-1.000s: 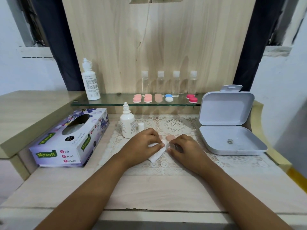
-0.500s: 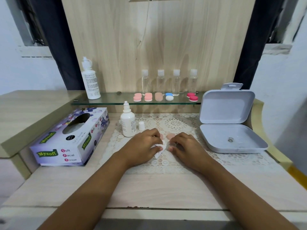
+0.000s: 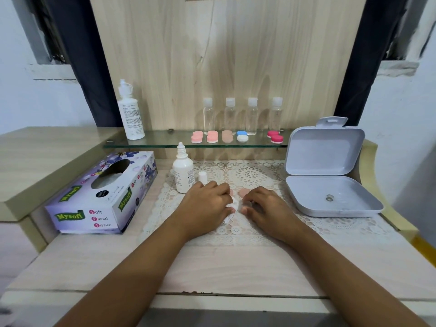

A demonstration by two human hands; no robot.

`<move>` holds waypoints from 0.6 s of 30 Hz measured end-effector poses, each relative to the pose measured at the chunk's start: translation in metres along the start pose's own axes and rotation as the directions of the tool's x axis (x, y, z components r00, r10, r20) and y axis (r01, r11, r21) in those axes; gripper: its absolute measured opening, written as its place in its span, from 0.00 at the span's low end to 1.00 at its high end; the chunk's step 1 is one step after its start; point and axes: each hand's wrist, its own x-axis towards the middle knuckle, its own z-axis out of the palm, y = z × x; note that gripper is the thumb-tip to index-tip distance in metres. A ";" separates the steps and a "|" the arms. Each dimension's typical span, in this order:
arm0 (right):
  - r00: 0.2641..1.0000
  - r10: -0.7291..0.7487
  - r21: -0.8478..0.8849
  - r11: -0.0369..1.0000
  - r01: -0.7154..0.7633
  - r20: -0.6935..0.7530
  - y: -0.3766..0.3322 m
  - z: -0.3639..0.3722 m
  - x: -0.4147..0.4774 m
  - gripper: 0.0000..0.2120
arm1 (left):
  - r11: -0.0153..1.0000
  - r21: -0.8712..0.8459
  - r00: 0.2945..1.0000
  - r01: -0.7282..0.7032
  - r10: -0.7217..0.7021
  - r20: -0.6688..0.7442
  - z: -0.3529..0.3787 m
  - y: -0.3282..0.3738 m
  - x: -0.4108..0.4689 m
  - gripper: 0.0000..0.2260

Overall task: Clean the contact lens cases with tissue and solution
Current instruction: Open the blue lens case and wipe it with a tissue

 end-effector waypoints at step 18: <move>1.000 0.000 -0.002 1.000 0.000 0.019 0.000 -0.001 0.000 0.09 | 0.994 -0.008 0.994 0.107 -0.107 0.006 0.001 0.000 -0.001 0.18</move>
